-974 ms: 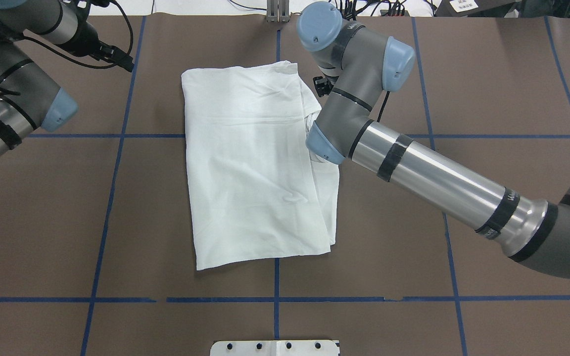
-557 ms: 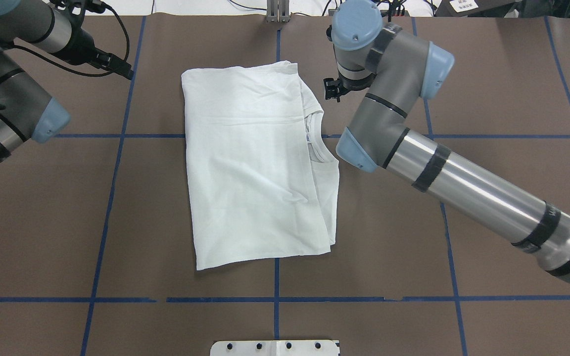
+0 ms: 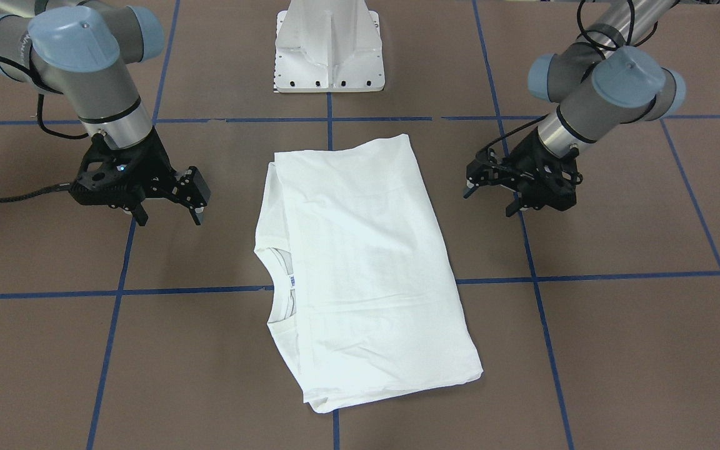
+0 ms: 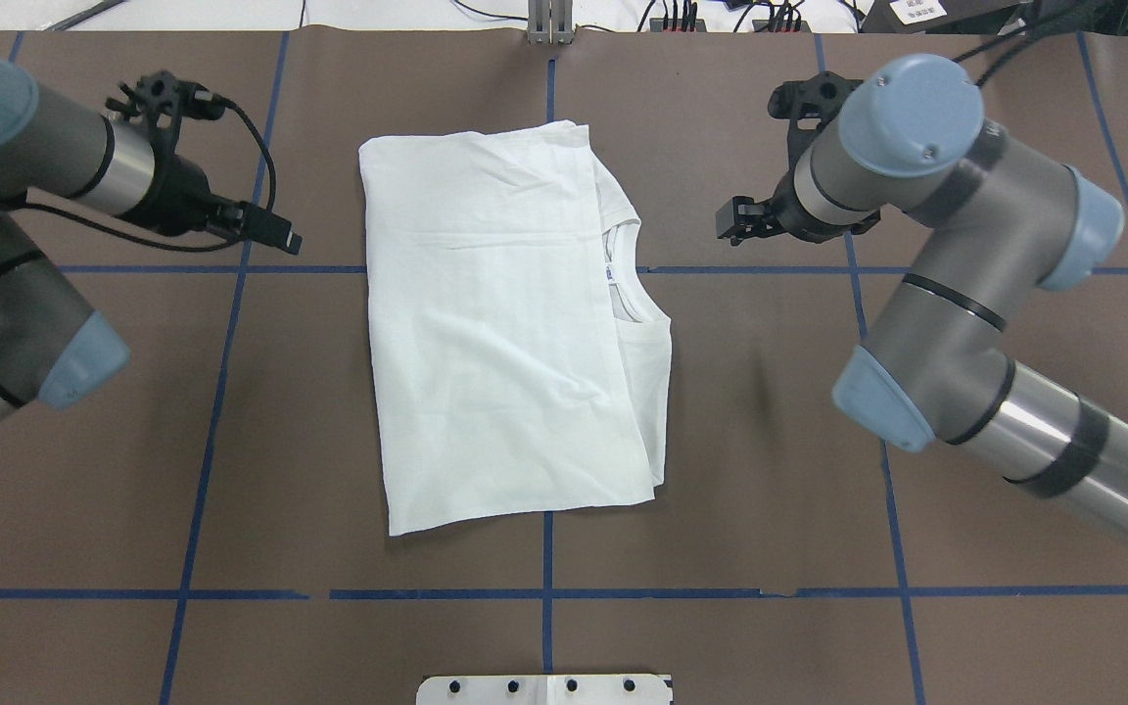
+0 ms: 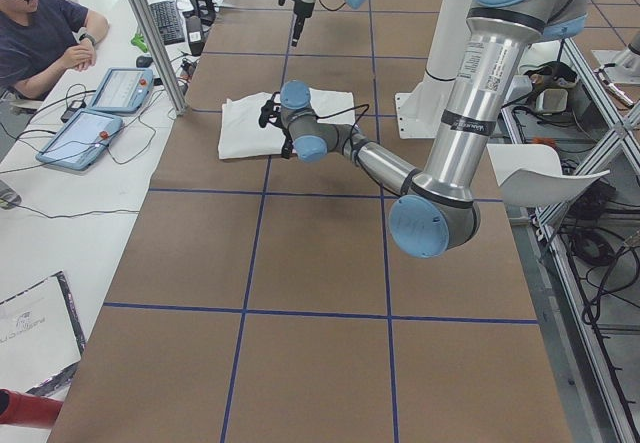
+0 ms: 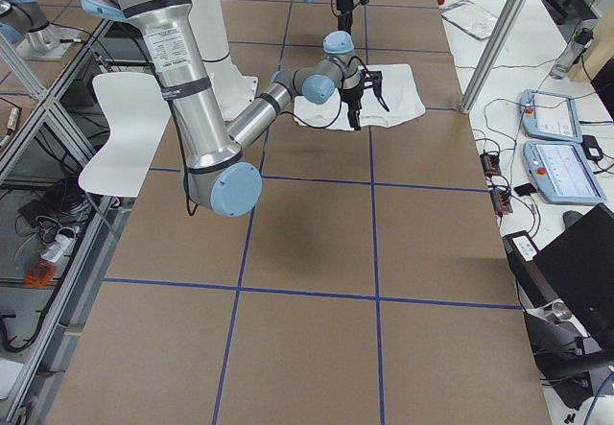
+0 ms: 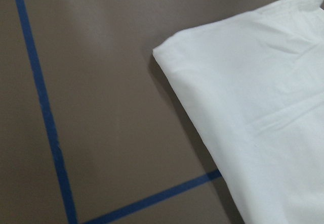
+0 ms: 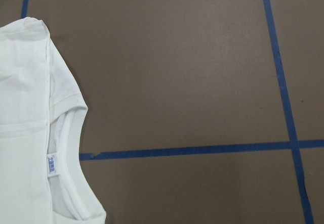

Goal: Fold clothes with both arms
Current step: 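Lift the right gripper off the shirt and move both grippers outward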

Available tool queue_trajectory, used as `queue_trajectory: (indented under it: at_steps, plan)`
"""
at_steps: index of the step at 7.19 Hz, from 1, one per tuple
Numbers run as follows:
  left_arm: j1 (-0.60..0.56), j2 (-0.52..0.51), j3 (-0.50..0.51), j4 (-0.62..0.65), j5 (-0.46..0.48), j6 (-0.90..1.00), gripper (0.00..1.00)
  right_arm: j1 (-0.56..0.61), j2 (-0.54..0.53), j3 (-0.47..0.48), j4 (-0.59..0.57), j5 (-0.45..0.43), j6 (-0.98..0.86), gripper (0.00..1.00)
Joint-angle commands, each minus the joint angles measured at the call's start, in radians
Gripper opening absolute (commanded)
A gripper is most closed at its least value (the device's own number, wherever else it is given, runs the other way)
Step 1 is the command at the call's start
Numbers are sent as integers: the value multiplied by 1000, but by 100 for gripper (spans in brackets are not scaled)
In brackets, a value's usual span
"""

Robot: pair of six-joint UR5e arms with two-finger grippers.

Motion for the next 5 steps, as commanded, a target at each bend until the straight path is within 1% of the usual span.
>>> queue_trajectory:
  at_steps: [1,3,4,5]
  plan:
    - [155,81,-121,2,106,-164,100,-46,-182,82,195,-10,154,100]
    - [333,74,-126,5,282,-418,100,-64,-186,82,195,-11,170,100]
    - [390,42,-122,63,329,-483,100,-64,-193,82,195,-11,170,100]
    - [398,-16,-115,135,331,-496,99,-66,-193,82,195,-11,170,100]
